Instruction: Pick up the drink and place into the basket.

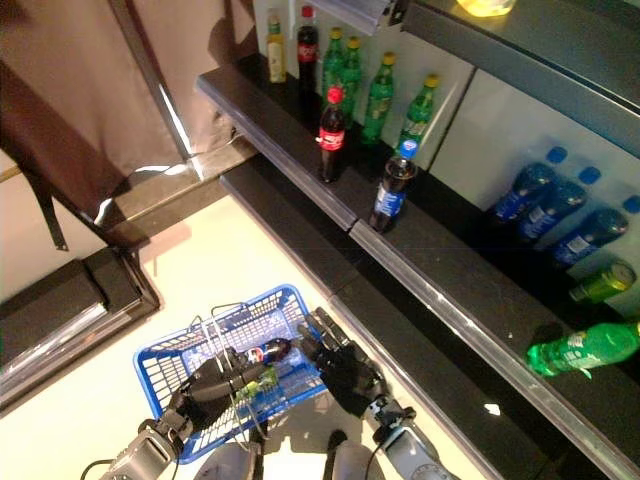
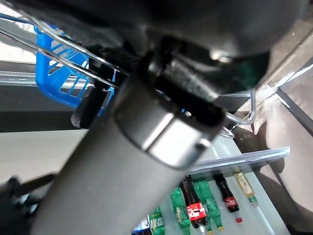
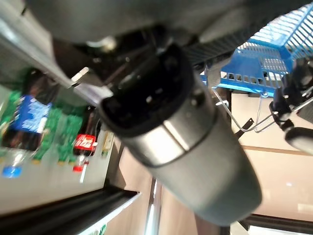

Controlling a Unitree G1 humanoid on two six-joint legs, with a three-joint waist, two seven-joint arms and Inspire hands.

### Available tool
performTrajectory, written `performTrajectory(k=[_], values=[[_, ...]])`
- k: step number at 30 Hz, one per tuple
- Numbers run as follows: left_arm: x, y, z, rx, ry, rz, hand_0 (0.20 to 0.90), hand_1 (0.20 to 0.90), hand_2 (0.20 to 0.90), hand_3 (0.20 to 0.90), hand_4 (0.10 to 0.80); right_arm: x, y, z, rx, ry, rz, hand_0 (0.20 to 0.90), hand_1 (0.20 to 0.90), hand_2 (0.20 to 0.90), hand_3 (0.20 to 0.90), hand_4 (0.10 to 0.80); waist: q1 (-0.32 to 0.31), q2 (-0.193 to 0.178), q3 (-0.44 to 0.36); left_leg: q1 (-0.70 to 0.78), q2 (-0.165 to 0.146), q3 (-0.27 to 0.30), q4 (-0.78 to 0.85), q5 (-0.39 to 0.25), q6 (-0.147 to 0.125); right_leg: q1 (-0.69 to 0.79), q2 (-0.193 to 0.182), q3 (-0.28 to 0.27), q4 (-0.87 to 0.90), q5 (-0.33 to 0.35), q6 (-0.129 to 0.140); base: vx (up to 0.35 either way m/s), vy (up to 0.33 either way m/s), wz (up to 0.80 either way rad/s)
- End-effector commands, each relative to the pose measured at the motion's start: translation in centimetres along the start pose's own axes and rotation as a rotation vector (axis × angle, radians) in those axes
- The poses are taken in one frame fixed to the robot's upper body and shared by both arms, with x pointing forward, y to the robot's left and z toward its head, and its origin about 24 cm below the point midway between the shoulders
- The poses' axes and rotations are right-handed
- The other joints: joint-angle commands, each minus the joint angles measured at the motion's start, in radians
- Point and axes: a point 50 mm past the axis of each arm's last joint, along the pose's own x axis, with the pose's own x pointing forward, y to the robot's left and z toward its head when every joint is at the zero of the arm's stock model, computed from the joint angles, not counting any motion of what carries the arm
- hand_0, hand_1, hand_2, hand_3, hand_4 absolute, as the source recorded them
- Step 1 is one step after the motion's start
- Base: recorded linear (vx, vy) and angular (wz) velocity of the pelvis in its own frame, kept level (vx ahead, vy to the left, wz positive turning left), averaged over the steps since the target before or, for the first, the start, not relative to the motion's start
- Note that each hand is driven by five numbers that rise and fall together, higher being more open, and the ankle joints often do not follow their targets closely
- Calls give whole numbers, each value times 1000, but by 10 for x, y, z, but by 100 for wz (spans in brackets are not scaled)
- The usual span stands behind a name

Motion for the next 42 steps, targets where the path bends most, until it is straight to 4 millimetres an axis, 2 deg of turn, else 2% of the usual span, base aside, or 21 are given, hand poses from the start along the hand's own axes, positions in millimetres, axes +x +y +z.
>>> performTrajectory(k=[1, 2, 5, 9, 10, 12, 15, 16, 18, 19, 20, 21, 23, 26, 29, 31, 33, 35, 36, 40, 42], values=[[15, -46, 57, 144, -382, -186, 300, 300, 300, 200, 100, 12, 36, 23, -59, -156, 270, 900, 900, 900, 900, 800, -24, -7, -98, 49, -11, 15, 26, -38, 14, 84, 6, 7, -148, 107, 38, -23, -59, -25], [16, -38, 58, 243, -397, -122, 300, 300, 300, 200, 100, 11, 33, 26, -51, -184, 252, 900, 900, 900, 900, 800, -31, -11, -108, 57, -6, 25, 10, -34, 13, 88, 8, 14, -161, 111, 42, -29, -76, -29], [17, -18, 52, 329, -370, 16, 300, 300, 300, 200, 100, 6, 26, 29, -26, -261, 192, 900, 900, 900, 900, 800, -51, -19, -129, 68, 6, 48, -19, -23, 8, 93, 14, 33, -189, 122, 49, -41, -95, -26], [14, 32, 28, 214, -278, 300, 300, 300, 300, 200, 100, -14, -3, 33, 15, -376, 5, 900, 900, 900, 900, 800, -100, -34, -158, 81, 25, 73, -30, -28, -1, 91, 24, 97, -238, 151, 58, -36, -91, -30], [13, 37, 24, 203, -266, 340, 300, 300, 300, 200, 100, -16, -6, 33, 17, -389, -30, 900, 900, 900, 900, 800, -106, -36, -160, 82, 26, 74, -25, -31, -2, 90, 25, 108, -243, 155, 58, -24, -55, -44], [6, 60, 7, 131, -246, 512, 300, 300, 300, 200, 100, -25, -22, 28, -26, -354, -137, 900, 900, 900, 900, 800, -132, -44, -165, 81, 21, 65, 7, -57, 1, 86, 29, 173, -260, 172, 60, -9, 8, -51], [-2, 78, -9, 69, -231, 669, 300, 300, 300, 200, 100, -36, -48, 17, -103, -229, -325, 900, 900, 900, 900, 800, -136, -52, -162, 68, -33, -25, 61, -109, 23, 83, 36, 262, -266, 187, 63, 32, 56, -99], [-13, 88, -22, -18, -230, 773, 300, 300, 300, 200, 100, -36, -63, 8, -127, -137, -428, 900, 900, 900, 900, 800, -109, -56, -157, 56, -108, -153, 86, -146, 54, 84, 50, 339, -274, 200, 68, 31, 81, -131], [-17, 92, -27, -50, -226, 814, 300, 300, 300, 200, 100, -38, -72, 3, -129, -99, -510, 900, 900, 900, 900, 800, -101, -57, -161, 48, -132, -181, 89, -154, 65, 77, 54, 365, -276, 205, 71, 15, 97, -154], [-21, 99, -33, -64, -199, 850, 300, 300, 300, 200, 100, -53, -93, -9, -117, -52, -663, 900, 900, 900, 900, 800, -98, -54, -163, 52, -140, -161, 88, -166, 75, 75, 54, 387, -273, 208, 78, -5, 122, -174], [-21, 100, -35, -60, -181, 852, 300, 300, 300, 200, 100, -56, -98, -12, -112, -39, -728, 900, 900, 900, 900, 800, -99, -53, -163, 54, -140, -154, 87, -167, 76, 75, 54, 391, -272, 209, 80, -24, 169, -169], [-21, 103, -42, -38, -134, 859, 300, 300, 300, 200, 100, -72, -112, -23, -131, -12, -887, 900, 900, 900, 900, 800, -106, -51, -165, 61, -139, -134, 78, -170, 78, 68, 44, 395, -267, 217, 92, -42, 153, -118], [-19, 105, -44, 13, -80, 865, 300, 300, 300, 200, 100, -81, -120, -34, -133, 36, -1026, 900, 900, 900, 900, 800, -116, -50, -159, 74, -137, -111, 61, -175, 83, 52, 29, 403, -258, 232, 114, -47, 136, -64], [-15, 110, -36, 94, -39, 856, 300, 300, 300, 200, 100, -97, -128, -48, -303, 213, -1221, 900, 900, 900, 900, 800, -140, -49, -141, 91, -142, -71, 46, -187, 95, -7, -2, 423, -255, 290, 153, -79, 87, -32], [-11, 111, -28, 136, -30, 841, 300, 300, 300, 200, 100, -107, -132, -54, -299, 290, -1291, 900, 900, 900, 900, 800, -140, -49, -127, 95, -143, -51, 42, -194, 100, -40, -28, 387, -266, 323, 169, -125, 21, -81], [-21, 121, -29, 73, -43, 926, 300, 300, 300, 200, 100, -111, -135, -59, -328, 397, -1302, 900, 900, 900, 900, 800, -111, -44, -115, 126, -131, 52, 17, -199, 92, -62, -92, 174, -274, 366, 190, -152, -10, -112], [-30, 127, -31, 35, -47, 959, 300, 300, 300, 200, 100, -114, -136, -64, -331, 444, -1307, 900, 900, 900, 900, 800, -85, -42, -118, 136, -125, 122, 3, -192, 86, -76, -121, 62, -232, 384, 196, -157, -27, -129], [-34, 129, -33, 56, -31, 955, 300, 300, 300, 200, 100, -117, -137, -69, -302, 462, -1331, 900, 900, 900, 900, 800, -74, -34, -119, 141, -114, 162, 2, -190, 90, -74, -127, 27, -182, 361, 190, -160, -79, -141], [-37, 130, -35, 55, -30, 963, 300, 300, 300, 200, 100, -122, -137, -72, -307, 481, -1336, 900, 900, 900, 900, 800, -69, -24, -125, 131, -102, 188, 10, -182, 93, -60, -115, 18, -150, 318, 176, -166, -125, -118], [-42, 134, -42, 55, 8, 984, 300, 300, 300, 200, 100, -126, -136, -79, -328, 526, -1332, 900, 900, 900, 900, 800, -61, -13, -141, 123, -86, 231, 18, -178, 95, -24, -101, -28, -133, 239, 152, -83, -170, -79], [-50, 137, -51, 3, 33, 1027, 300, 300, 300, 200, 100, -124, -135, -84, -376, 605, -1300, 900, 900, 900, 900, 800, -35, -12, -152, 131, -69, 280, 16, -170, 77, 23, -121, -135, -185, 223, 143, -2, -249, -72]])
